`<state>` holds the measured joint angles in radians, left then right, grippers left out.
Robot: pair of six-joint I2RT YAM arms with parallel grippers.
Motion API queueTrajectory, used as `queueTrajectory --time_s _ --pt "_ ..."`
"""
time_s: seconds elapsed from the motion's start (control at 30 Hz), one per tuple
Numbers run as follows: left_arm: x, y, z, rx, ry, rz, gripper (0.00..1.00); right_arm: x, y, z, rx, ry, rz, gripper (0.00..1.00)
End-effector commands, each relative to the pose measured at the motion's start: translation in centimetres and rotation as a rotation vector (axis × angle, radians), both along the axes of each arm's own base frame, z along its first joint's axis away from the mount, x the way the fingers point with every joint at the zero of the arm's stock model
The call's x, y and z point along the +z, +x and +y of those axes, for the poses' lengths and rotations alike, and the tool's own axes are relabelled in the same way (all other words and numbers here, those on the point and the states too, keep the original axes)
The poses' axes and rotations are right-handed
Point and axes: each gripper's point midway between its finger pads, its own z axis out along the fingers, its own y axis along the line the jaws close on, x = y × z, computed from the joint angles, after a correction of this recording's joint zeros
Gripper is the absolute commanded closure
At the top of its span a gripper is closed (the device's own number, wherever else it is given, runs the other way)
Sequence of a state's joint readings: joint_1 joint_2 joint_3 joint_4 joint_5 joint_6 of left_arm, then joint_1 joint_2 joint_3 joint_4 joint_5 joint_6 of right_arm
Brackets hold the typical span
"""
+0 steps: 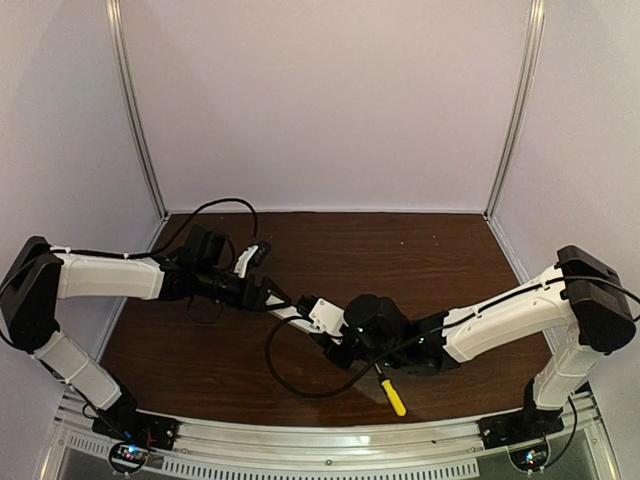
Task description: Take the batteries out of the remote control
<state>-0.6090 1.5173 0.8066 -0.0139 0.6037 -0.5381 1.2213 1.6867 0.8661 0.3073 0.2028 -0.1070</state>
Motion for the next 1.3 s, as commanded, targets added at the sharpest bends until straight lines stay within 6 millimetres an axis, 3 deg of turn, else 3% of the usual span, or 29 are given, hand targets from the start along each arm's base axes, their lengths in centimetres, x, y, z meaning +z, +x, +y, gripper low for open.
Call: queueTrajectory --time_s 0.0,0.27,0.47,0.7,0.87,1.07,1.27 --pt "0.3 -0.1 -0.8 -0.029 -0.042 -0.008 0.14 3.1 1.4 0.1 -0.054 0.063 -0.057 0.92" --pt "0.3 -0.6 -0.9 -0.053 -0.054 0.003 0.15 3.4 2.0 0.0 -0.082 0.079 -0.067 0.91" --pt "0.3 -0.6 -0.9 -0.057 -0.051 -0.002 0.3 3.7 1.9 0.0 -0.082 0.091 -0.067 0.91" --pt "0.6 -0.4 -1.1 -0.064 -0.051 -0.02 0.53 3.7 1.9 0.0 -0.08 0.093 -0.062 0.91" --pt "0.8 -0.7 -1.1 -0.078 -0.054 -0.021 0.62 3.6 1.9 -0.2 -0.083 0.092 -0.059 0.9" --pt "1.5 -1.1 -1.1 -0.094 -0.066 -0.031 0.65 3.8 1.8 -0.2 -0.082 0.1 -0.058 0.9" --pt "1.7 -1.1 -0.6 -0.077 -0.053 -0.046 0.46 4.4 1.7 -0.3 -0.077 0.118 -0.059 0.9"
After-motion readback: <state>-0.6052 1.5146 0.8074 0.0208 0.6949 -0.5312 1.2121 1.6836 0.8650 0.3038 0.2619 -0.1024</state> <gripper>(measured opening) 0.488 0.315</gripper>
